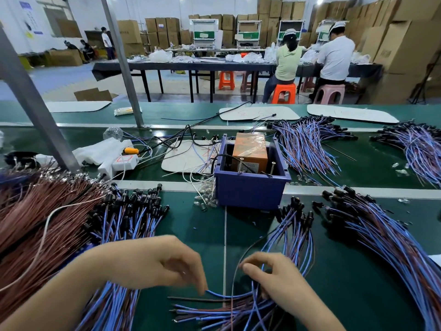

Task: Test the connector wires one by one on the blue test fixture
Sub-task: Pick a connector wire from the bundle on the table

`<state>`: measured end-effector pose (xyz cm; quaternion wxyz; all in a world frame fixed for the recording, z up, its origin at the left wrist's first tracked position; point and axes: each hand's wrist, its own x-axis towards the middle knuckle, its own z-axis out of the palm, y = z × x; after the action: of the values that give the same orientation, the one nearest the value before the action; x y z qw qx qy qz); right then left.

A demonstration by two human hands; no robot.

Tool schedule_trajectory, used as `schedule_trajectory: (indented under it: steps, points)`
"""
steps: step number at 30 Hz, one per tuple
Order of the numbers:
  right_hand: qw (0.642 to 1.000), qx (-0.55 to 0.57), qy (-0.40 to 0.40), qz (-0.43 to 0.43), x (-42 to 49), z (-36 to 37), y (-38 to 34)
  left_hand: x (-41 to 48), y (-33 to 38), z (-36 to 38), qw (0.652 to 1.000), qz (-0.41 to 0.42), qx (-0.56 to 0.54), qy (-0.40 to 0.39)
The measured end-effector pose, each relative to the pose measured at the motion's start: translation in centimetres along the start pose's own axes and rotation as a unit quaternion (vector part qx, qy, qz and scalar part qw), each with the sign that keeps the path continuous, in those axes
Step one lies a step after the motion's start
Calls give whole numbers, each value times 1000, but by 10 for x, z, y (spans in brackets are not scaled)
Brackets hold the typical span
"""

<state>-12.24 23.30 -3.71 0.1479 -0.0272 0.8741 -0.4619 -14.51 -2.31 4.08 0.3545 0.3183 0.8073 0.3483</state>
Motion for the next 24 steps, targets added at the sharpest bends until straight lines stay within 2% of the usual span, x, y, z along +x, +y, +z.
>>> schedule_trajectory:
  steps: [1, 2, 3, 4, 5, 6, 7, 11, 14, 16, 18, 22, 24]
  points:
    - [999, -42, 2, -9, 0, 1, -3, 0, -7, 0, 996, -29, 64, 60]
    - [996, -86, 0, -12, 0, 2, -6, 1, -14, 0, 973, -73, 183, 123]
    - [992, -124, -6, -9, -1, 2, -8, 2, -21, 2, 920, -134, 328, 166]
    - [988, -156, -14, -3, -1, 2, -10, 3, -29, 5, 853, -218, 443, 169]
    - [983, -180, -25, 5, -2, 3, -12, 5, -38, 10, 801, -294, 500, 148]
    - [980, -194, -37, 12, -3, 3, -14, 9, -48, 15, 774, -334, 522, 128]
    - [979, -198, -50, 16, -4, 3, -15, 11, -55, 19, 762, -349, 532, 122]
    - [982, -174, -73, 5, -10, 6, -16, 10, -75, 17, 755, -315, 546, 179]
    - [987, -147, -53, -25, -12, 9, -17, 12, -83, 12, 789, -263, 493, 256]
    - [992, -110, -36, -46, -12, 13, -20, 11, -83, 10, 822, -198, 416, 335]
    - [996, -57, -34, -61, -11, 16, -23, 9, -79, 8, 837, -129, 331, 415]
    - [992, 101, -63, -35, -8, 23, -32, 11, -59, 1, 819, -68, 190, 537]
    - [976, 203, -77, 7, -3, 29, -41, 14, -44, -2, 831, -52, 42, 552]
